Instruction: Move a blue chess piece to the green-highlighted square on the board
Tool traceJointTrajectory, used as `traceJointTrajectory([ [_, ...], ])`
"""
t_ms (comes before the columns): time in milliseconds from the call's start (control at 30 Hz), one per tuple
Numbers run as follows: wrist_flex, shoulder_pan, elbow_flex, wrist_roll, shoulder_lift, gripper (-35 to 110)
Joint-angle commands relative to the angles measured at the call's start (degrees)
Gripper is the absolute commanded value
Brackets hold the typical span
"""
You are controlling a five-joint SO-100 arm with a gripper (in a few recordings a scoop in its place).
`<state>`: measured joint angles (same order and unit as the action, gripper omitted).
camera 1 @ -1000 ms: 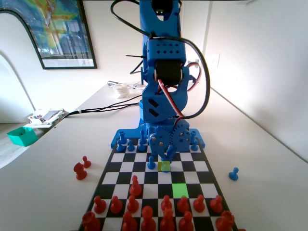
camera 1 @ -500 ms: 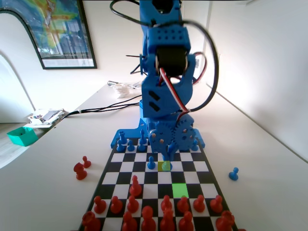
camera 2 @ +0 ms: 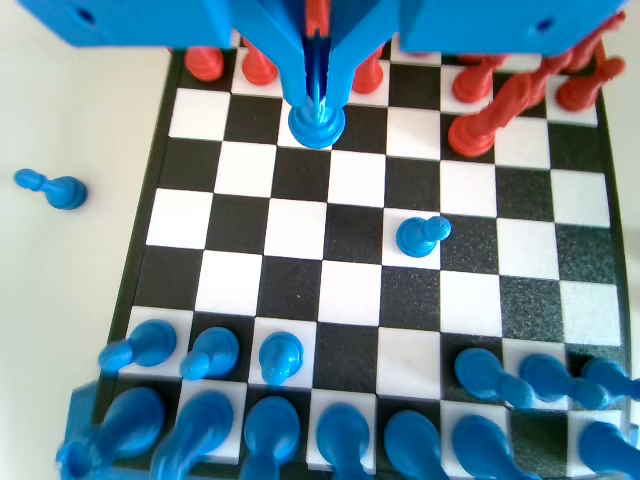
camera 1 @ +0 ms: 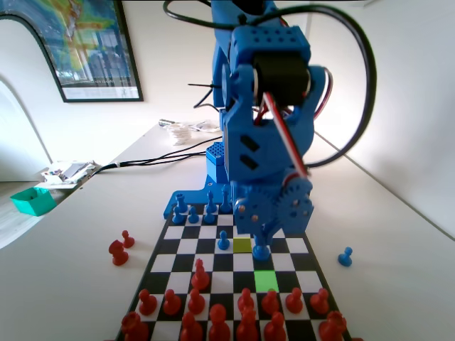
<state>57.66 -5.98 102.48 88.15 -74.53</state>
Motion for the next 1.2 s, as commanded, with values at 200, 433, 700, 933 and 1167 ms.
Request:
traceJointTrajectory([
  [200, -2.0, -1.2, -6.4, -2.5, 2.6, 1],
  [433, -4.6, -2.1, -5.8, -3.1, 3.9, 1],
  [700, -5.8, -2.5, -6.1, -3.3, 5.4, 1],
  [933, -5.9, -2.6, -6.2, -3.2, 5.5, 1],
  [1167, -6.0, -2.5, -6.2, -2.4, 5.0, 14],
])
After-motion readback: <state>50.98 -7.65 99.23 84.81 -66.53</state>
